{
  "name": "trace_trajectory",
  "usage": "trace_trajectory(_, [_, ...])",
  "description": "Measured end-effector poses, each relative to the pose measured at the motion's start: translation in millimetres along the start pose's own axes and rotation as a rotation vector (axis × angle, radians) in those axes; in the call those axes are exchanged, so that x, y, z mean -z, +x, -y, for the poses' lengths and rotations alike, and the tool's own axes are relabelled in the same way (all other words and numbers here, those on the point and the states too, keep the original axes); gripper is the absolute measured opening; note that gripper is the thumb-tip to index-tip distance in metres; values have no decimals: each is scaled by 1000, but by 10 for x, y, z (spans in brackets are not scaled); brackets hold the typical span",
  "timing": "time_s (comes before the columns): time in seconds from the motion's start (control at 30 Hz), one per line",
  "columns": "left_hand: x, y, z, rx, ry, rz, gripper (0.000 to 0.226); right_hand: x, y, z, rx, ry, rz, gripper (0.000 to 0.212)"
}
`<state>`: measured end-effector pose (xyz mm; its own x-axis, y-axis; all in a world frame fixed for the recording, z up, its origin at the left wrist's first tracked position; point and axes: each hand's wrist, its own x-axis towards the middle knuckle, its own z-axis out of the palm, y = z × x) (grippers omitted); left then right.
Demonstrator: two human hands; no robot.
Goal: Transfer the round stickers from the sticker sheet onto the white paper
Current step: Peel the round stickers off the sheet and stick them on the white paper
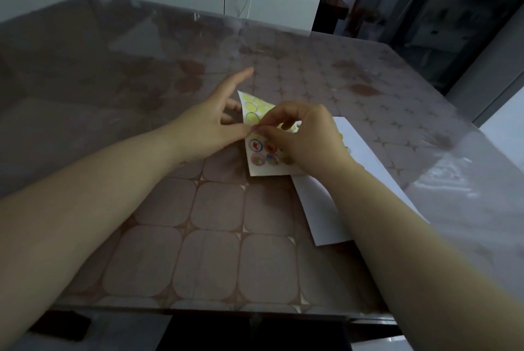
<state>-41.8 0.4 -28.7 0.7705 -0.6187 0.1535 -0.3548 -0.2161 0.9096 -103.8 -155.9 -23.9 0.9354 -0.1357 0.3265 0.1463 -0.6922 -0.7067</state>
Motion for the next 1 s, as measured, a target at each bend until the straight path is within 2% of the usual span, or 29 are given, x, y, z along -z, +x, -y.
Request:
trace_trajectory(0.13, [80,16,38,15,10,21,51,8,10,24,-67,95,1,11])
trace_trajectory(0.27, [109,36,81,17,97,-16,50,185,-4,90,-143,112,17,7])
trace_trajectory(0.33, [111,42,62,3,41,-72,52,441,-45,130,-215,98,104,7])
trace_trajectory(0.47, [163,59,39,-21,-48,-171,60,875,-172,174,-268,-251,422,15])
trace_trajectory(0.53, [208,67,39,-11,-12,-180,64,860,-249,141,-313,-323,485,15])
trace_trajectory(0.7, [262,80,73,25,48,-190,68,657,-392,-26,-437,-141,334,15])
trace_trajectory(1.0, [248,73,90,42,83,-174,69,576,-437,-34,-469,-139,327,15])
